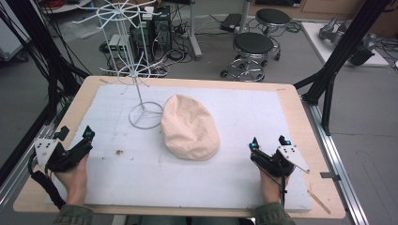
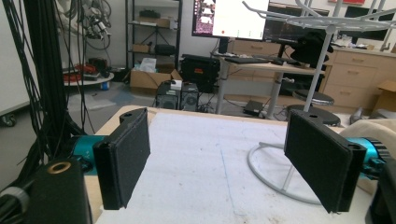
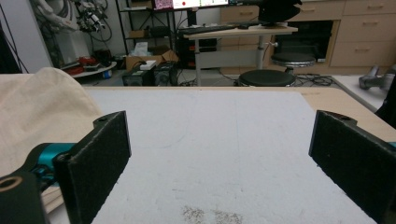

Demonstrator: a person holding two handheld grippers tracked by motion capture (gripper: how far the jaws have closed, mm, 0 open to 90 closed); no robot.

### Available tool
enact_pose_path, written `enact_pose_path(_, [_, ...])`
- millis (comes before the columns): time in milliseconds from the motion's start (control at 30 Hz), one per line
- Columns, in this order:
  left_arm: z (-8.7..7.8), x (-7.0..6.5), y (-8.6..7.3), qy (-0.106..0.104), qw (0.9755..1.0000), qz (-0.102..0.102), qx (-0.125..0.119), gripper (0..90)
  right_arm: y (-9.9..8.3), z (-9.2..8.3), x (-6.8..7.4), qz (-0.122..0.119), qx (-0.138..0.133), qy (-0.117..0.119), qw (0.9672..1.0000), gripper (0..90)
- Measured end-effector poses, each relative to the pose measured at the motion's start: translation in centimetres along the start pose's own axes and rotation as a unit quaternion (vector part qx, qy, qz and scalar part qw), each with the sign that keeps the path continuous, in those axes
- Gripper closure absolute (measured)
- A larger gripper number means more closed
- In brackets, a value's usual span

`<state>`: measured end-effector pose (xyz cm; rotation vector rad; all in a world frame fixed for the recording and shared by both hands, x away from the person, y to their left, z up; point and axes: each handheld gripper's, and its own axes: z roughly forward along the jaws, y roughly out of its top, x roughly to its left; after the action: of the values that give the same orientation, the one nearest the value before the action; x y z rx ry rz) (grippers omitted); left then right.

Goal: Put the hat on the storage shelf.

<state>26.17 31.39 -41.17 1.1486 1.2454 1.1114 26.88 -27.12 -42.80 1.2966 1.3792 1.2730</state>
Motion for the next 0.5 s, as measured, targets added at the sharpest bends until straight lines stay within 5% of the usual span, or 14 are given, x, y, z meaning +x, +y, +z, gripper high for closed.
enact_pose_path(500, [0.00, -0.13, -0.03, 0.005, 1.0000, 0.007, -0.001, 22.7, -0.04, -0.09, 0.02, -0.001, 0.004, -0.002, 1.0000, 4.5])
